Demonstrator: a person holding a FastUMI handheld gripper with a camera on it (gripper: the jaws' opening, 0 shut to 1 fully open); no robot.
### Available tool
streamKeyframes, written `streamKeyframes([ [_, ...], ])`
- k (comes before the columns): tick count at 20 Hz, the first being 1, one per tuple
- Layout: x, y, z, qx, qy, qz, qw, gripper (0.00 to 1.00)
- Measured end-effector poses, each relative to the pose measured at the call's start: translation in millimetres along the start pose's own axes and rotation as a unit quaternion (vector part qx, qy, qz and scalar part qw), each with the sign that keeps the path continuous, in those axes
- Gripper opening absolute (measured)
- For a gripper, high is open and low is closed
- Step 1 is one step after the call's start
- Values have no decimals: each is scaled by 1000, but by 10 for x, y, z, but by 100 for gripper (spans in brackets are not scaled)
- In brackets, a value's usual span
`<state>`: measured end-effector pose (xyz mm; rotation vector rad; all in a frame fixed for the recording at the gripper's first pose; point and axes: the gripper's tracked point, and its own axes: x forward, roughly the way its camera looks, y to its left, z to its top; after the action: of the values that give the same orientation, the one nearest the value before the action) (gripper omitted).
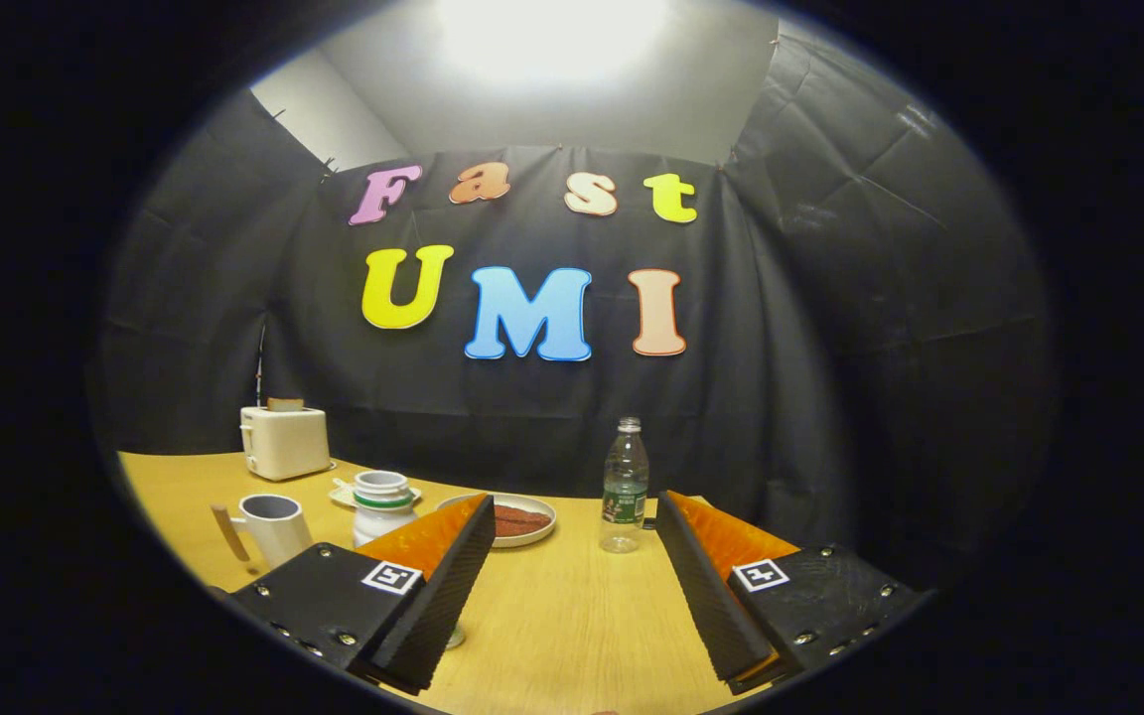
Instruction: Take the bottle from table, then pour the juice into the cup, finally place the bottle on the coaster
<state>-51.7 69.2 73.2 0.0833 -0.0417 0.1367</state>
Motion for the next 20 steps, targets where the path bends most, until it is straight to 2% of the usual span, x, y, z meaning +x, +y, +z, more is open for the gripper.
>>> streamKeyframes([
  [5,-197,390,37,-1,5,36,999,98],
  [12,-244,914,-233,23,27,81,996,98],
  [20,-15,1004,-591,24,54,69,996,98],
])
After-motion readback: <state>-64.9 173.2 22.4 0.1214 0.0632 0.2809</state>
